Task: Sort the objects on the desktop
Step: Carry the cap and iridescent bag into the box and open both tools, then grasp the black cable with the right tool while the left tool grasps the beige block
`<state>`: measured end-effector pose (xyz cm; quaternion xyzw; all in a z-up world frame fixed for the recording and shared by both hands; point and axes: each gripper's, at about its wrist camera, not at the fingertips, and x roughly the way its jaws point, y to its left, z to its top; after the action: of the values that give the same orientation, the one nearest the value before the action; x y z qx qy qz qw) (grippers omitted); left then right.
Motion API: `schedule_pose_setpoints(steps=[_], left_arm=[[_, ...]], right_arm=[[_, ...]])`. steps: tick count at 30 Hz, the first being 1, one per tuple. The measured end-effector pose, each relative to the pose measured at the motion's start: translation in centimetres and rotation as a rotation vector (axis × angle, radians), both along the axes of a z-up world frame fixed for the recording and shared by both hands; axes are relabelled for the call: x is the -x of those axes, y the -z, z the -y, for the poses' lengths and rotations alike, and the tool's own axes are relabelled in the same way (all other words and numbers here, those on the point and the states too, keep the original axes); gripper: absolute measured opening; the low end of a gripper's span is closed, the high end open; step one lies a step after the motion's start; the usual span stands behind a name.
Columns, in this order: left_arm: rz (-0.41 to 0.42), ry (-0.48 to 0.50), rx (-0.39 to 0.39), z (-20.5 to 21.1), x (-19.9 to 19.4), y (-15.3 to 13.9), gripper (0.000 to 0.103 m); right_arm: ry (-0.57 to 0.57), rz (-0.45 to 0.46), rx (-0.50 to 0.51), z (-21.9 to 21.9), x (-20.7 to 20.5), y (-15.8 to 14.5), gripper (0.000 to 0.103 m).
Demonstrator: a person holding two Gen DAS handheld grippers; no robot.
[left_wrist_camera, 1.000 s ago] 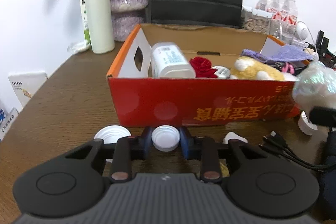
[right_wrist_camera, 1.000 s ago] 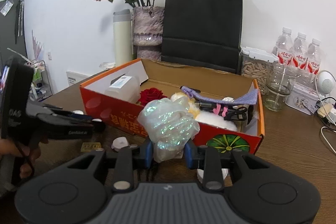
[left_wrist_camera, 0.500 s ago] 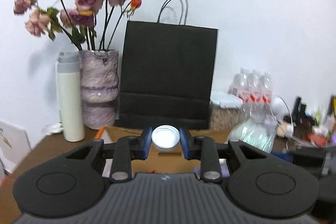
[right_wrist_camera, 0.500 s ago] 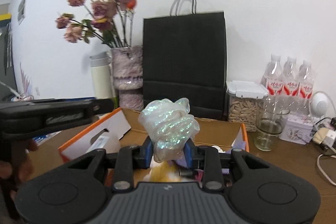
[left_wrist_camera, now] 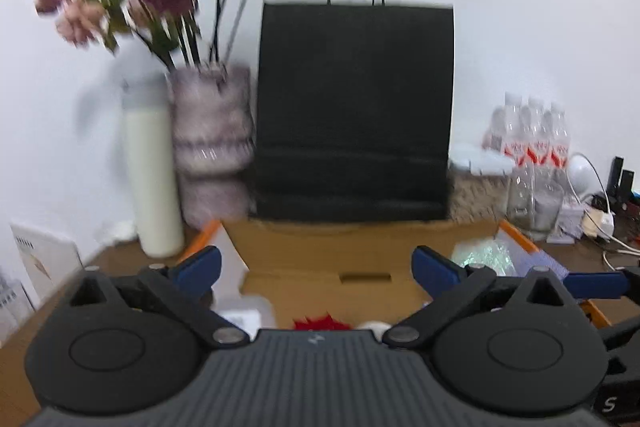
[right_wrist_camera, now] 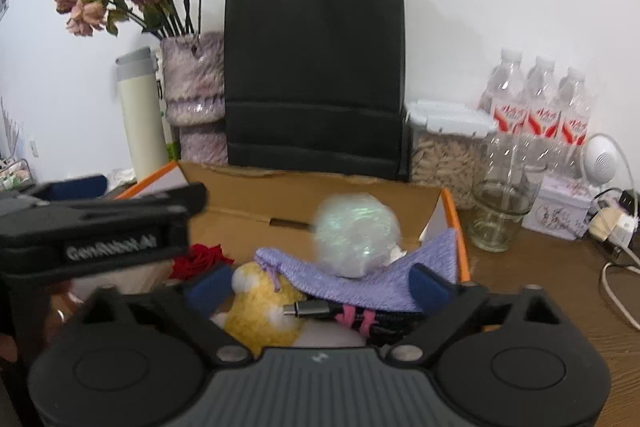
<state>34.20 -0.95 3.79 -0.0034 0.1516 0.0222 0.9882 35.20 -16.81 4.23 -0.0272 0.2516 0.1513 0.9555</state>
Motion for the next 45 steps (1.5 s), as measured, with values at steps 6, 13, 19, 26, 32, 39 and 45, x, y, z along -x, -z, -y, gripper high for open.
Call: schedule_pose_setpoints(steps=[6, 13, 19, 26, 32, 39, 45], left_arm=[[0.006, -0.024, 0.031, -1.2, 1.0, -0.5, 0.103], [-0.003, -0.02, 0.01, -2.3, 3.2, -0.8, 0.103], [-0.024, -0.022, -0.004, -3.8, 7.3, -1.1, 0.103], [-0.105, -0.032, -0.018, -4.3, 12.0, -0.2, 0.103], [-0.238, -0.062, 0.016, -3.7, 14.7, 2.4, 0.103], [-0.285, -0.088, 0.018, -2.1, 16.6, 3.6, 0.103], [-0.294, -0.069, 0.0, -1.3, 16.5, 3.5, 0.103]], right_arm=[[0.009, 0.018, -0.003, 0.5, 0.9, -0.6, 0.098], [0.012, 0.04, 0.016, 1.8, 3.4, -1.2, 0.098], [0.014, 0.062, 0.012, 4.2, 7.4, -1.8, 0.099], [-0.032, 0.036, 0.066, 5.9, 12.3, -0.9, 0.099], [-0.1, -0.026, 0.121, 7.6, 15.7, 1.0, 0.099], [-0.139, -0.077, 0.097, 9.6, 16.6, 2.2, 0.091], [-0.18, -0.102, 0.033, 9.3, 15.9, 3.1, 0.072]])
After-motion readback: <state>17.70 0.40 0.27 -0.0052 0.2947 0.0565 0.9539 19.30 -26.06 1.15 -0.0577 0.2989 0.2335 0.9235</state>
